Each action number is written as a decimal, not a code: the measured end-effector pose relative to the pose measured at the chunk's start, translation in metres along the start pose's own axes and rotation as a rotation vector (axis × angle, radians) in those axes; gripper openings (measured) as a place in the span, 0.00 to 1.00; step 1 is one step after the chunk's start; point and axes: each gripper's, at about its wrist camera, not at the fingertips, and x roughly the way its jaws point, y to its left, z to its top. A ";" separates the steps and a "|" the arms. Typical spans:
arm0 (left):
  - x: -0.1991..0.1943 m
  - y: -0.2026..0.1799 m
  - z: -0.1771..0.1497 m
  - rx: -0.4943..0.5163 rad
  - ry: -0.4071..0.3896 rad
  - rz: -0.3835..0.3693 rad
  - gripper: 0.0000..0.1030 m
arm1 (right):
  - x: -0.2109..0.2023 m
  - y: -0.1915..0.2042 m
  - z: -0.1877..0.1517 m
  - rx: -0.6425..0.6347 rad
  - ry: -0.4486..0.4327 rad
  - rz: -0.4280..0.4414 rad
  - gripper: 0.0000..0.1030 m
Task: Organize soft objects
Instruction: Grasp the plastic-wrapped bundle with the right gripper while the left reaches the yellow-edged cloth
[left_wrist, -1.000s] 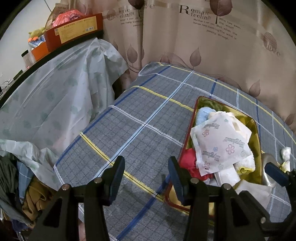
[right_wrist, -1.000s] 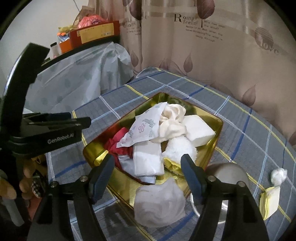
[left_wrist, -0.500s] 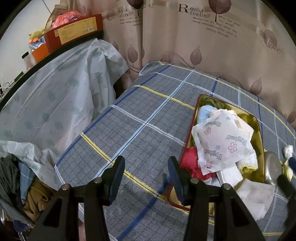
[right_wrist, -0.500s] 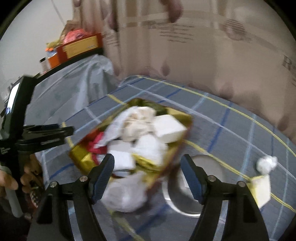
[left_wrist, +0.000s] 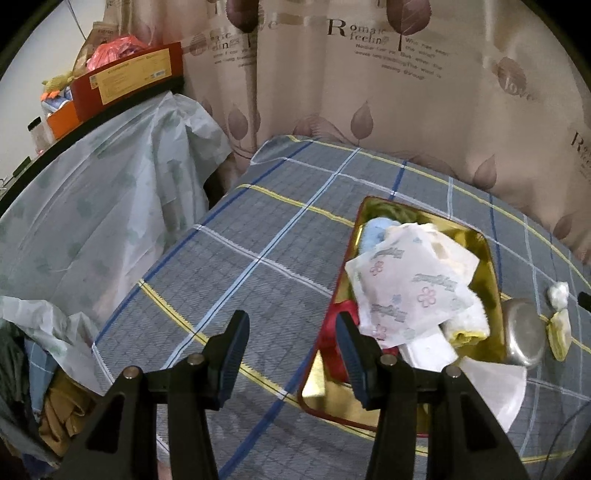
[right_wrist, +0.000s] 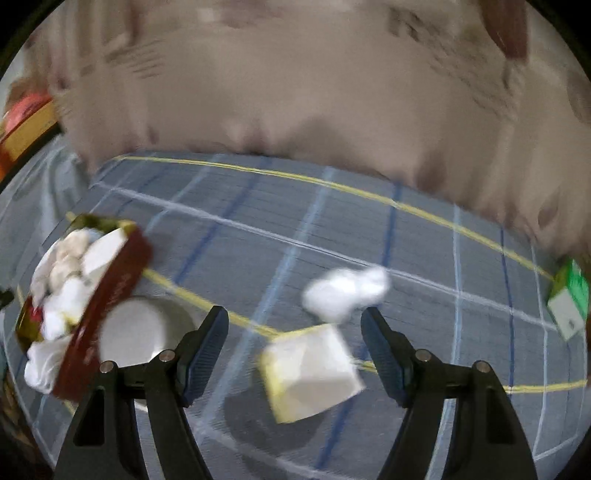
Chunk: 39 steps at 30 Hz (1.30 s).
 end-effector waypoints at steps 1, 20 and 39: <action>-0.002 -0.001 0.001 0.002 -0.004 0.001 0.48 | 0.006 -0.009 0.003 0.021 0.021 0.000 0.70; -0.007 -0.067 0.020 0.187 -0.017 -0.002 0.48 | 0.109 -0.050 0.029 0.169 0.171 0.025 0.40; -0.023 -0.277 0.001 0.536 0.125 -0.412 0.49 | 0.007 -0.148 -0.094 0.313 0.038 -0.035 0.35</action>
